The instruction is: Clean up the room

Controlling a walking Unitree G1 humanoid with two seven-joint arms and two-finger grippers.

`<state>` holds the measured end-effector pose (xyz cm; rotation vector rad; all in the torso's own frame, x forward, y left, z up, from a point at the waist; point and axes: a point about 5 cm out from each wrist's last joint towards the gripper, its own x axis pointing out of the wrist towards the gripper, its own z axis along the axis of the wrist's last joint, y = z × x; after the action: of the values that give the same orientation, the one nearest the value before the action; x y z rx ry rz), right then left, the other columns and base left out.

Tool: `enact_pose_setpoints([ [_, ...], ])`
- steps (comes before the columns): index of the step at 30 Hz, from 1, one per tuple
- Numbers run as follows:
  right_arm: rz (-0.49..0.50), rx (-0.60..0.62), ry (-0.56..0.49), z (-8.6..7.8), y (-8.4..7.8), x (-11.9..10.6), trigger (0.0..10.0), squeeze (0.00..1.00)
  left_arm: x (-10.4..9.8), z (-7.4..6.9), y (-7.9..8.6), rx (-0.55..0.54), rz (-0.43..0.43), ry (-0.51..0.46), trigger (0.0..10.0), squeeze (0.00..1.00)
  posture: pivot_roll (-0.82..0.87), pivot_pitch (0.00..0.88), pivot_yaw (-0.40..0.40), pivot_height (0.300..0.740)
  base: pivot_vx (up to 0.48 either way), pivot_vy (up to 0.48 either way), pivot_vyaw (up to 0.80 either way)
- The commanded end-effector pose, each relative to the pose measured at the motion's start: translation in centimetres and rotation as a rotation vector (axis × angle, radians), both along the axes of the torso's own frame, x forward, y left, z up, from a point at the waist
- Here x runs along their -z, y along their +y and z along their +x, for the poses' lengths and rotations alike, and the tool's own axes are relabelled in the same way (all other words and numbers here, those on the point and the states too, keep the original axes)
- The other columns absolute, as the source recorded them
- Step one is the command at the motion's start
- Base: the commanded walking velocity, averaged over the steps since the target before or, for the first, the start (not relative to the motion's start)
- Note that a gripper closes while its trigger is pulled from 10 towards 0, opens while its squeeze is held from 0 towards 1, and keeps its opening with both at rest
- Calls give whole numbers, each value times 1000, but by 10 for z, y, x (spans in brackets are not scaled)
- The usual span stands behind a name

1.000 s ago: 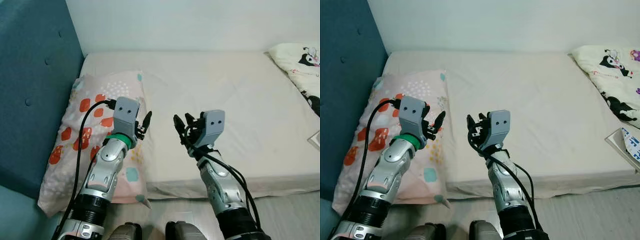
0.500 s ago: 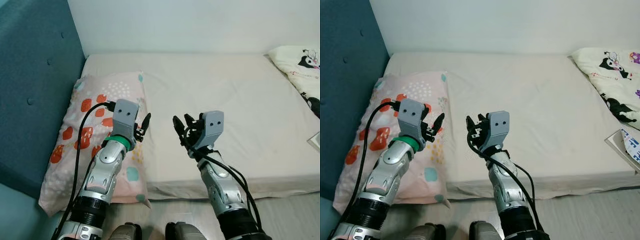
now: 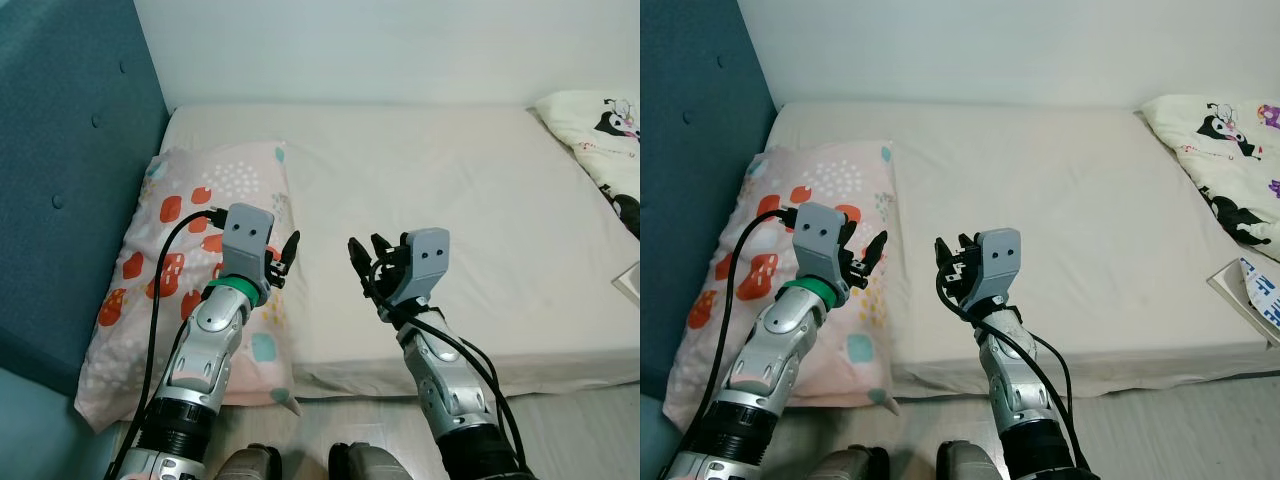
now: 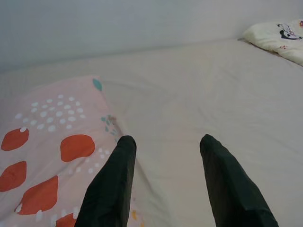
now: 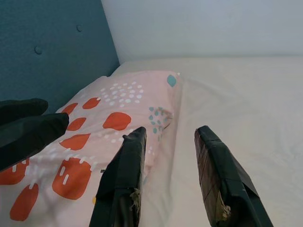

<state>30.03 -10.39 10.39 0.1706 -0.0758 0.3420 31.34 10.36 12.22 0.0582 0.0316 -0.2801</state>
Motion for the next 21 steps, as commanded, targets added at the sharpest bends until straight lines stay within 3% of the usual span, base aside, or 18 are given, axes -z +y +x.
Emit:
enact_pose_setpoints([
  [1,-2,9,-10,0,-2,-1,10000,0,3,-3,-2,7,0,5,10000,0,-49,51,-5,740,0,0,0],
  [21,-8,12,15,-1,0,7,10000,0,8,-6,-3,14,19,18,10000,0,-38,43,3,740,0,0,0],
])
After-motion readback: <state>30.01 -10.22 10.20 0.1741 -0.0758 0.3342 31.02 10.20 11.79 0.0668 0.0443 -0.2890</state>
